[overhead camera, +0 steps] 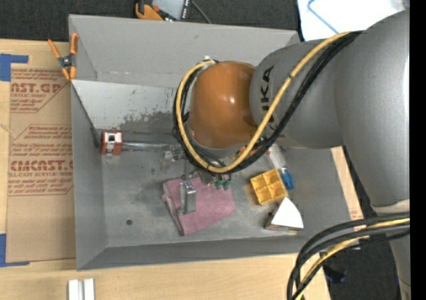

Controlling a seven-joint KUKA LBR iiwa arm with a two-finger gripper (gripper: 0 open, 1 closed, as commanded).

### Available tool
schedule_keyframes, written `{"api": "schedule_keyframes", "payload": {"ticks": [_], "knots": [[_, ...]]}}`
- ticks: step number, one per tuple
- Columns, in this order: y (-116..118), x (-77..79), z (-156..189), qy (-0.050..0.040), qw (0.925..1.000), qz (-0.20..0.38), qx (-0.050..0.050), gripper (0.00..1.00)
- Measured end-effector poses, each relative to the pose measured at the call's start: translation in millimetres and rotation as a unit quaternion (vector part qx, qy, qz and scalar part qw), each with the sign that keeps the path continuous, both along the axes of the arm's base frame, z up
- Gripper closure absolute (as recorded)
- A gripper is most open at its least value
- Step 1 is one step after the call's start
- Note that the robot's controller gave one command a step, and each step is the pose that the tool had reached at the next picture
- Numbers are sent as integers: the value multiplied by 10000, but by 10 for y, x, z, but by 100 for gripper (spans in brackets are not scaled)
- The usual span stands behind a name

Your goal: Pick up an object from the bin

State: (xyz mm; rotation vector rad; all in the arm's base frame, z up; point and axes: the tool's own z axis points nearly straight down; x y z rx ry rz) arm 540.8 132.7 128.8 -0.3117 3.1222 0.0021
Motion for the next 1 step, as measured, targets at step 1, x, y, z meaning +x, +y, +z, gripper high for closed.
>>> {"api": "schedule_keyframes", "payload": {"ticks": [1], "knots": [[-388, 181, 71, -36, 10000, 3, 18, 0]]}}
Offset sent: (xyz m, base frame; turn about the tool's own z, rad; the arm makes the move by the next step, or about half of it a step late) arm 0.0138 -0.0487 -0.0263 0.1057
